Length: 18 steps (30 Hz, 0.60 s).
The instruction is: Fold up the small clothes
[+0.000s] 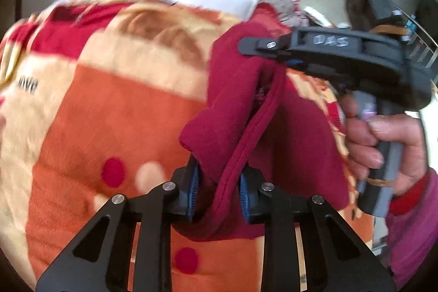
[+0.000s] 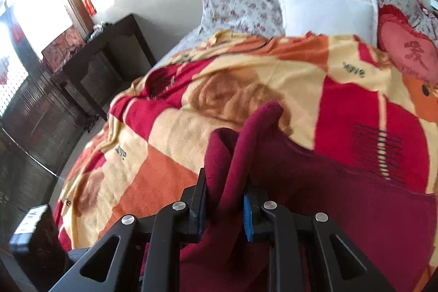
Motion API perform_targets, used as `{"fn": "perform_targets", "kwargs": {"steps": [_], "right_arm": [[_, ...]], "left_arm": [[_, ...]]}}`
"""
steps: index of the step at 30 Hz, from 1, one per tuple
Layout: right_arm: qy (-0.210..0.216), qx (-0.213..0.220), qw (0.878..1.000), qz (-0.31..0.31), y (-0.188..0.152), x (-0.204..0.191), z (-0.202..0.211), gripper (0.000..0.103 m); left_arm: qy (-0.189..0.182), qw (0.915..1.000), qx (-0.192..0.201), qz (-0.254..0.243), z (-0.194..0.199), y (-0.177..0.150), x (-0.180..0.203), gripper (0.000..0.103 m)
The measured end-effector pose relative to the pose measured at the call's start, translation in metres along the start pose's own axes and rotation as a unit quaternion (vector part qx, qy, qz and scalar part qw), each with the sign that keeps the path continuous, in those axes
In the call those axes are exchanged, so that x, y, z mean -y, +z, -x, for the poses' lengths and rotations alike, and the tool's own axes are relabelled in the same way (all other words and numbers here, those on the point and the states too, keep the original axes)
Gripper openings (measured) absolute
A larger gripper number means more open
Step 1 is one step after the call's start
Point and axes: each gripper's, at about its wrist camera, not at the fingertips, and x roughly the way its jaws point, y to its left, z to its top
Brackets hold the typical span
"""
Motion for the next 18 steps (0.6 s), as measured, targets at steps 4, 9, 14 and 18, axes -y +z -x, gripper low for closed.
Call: {"fn": "perform_targets", "kwargs": {"steps": [4, 9, 14, 18], "right_arm": [[0.0, 0.029, 0.999, -0.015, 0.001, 0.025, 0.041, 0.018], [-0.022, 0.056, 0.998, -0.024, -0.01, 0.066, 0.092, 0.016], [-0.05, 0.061, 0.995, -0.053, -0.035, 0.117, 0.119, 0.015], [-0.073, 0.051, 0.993, -0.083, -0.062, 0.158, 0.122, 0.014]], "left_arm": [[-0.019, 0.9986, 0.011, -0.048, 0.006, 0.013, 0.052, 0.023], [-0.05, 0.994, 0.003, -0.097, -0.005, 0.019, 0.112, 0.023], [-0.07, 0.9874, -0.029, -0.139, -0.042, 0.009, 0.165, 0.023], [-0.073, 0.9831, -0.062, -0.156, -0.082, -0.004, 0.195, 0.023]]}}
